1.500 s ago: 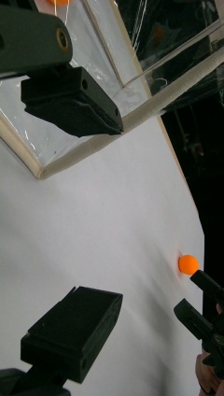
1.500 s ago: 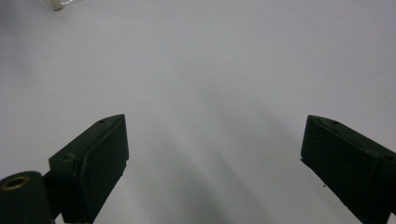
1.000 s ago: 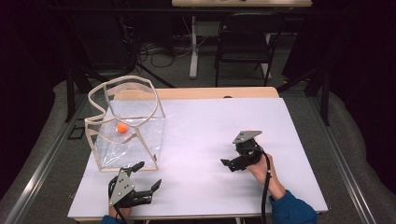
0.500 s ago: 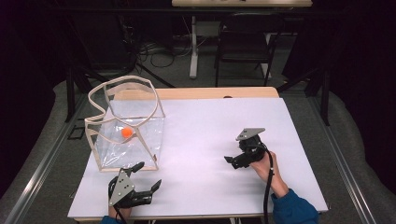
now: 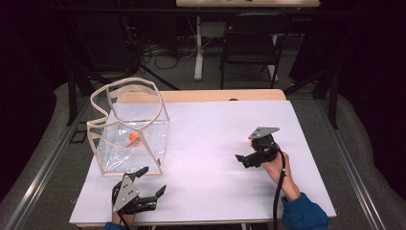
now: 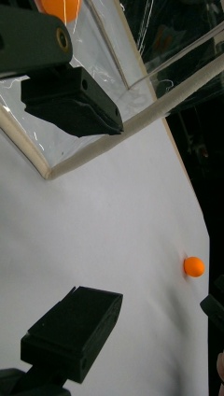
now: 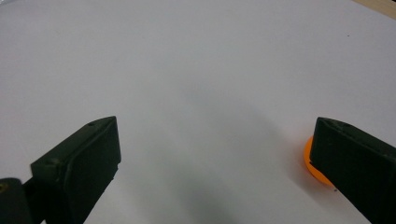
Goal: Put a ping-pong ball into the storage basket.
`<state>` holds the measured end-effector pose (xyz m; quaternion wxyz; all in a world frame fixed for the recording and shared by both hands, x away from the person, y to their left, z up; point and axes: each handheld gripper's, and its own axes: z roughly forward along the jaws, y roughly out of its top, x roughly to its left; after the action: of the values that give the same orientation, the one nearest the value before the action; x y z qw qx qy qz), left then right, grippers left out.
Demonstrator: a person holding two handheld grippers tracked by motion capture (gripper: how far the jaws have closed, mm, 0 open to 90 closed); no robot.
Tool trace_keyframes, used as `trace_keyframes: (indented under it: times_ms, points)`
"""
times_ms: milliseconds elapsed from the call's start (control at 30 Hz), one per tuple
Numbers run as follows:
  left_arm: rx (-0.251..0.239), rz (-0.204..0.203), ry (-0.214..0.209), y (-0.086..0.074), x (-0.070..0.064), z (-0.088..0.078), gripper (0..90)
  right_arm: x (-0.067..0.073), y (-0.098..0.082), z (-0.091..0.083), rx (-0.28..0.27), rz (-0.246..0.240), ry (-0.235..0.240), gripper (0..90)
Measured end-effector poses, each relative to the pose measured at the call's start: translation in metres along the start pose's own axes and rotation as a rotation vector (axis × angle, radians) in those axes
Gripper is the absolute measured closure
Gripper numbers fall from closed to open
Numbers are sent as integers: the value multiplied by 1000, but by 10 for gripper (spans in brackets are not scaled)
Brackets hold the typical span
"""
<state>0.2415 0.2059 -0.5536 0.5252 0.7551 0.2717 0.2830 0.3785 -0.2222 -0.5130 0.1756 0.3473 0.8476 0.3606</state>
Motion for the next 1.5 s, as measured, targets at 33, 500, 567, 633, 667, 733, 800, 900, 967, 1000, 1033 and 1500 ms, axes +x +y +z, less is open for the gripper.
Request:
trace_keyframes:
  times_ms: [33, 500, 567, 633, 667, 733, 800, 900, 967, 1000, 1033, 1500]
  points:
    - [1, -3, -2, 0, 0, 0, 160, -1, 0, 0, -4, 0, -3, 14]
    - [10, 7, -11, -1, 1, 2, 160, -18, 0, -4, -20, 48, -31, 16]
    - [9, 8, -9, -1, 1, 2, 160, -20, 0, -4, -14, 58, -31, 15]
    - [10, 4, -11, -1, 1, 3, 160, -22, 1, -3, -16, 66, -29, 15]
    - [10, 1, -11, -1, 1, 3, 160, -24, 1, -3, -19, 66, -26, 15]
    - [12, 1, -11, -1, 1, 3, 160, -26, 2, -3, -19, 67, -39, 15]
    - [16, 2, -12, -1, 1, 3, 160, -28, 2, -2, -17, 74, -39, 15]
    - [11, 2, -10, -1, 0, 4, 160, -31, 2, -1, -17, 75, -53, 15]
    - [13, 8, -12, 0, 0, 4, 160, -34, 2, -1, -11, 79, -56, 15]
    - [10, 8, -12, 0, 0, 4, 160, -35, 2, -1, -11, 75, -63, 15]
    - [11, 9, -12, 0, 0, 4, 160, -36, 2, -1, -10, 79, -67, 15]
    - [12, 12, -14, 0, 0, 3, 160, -53, -5, 11, 16, 139, -101, 15]
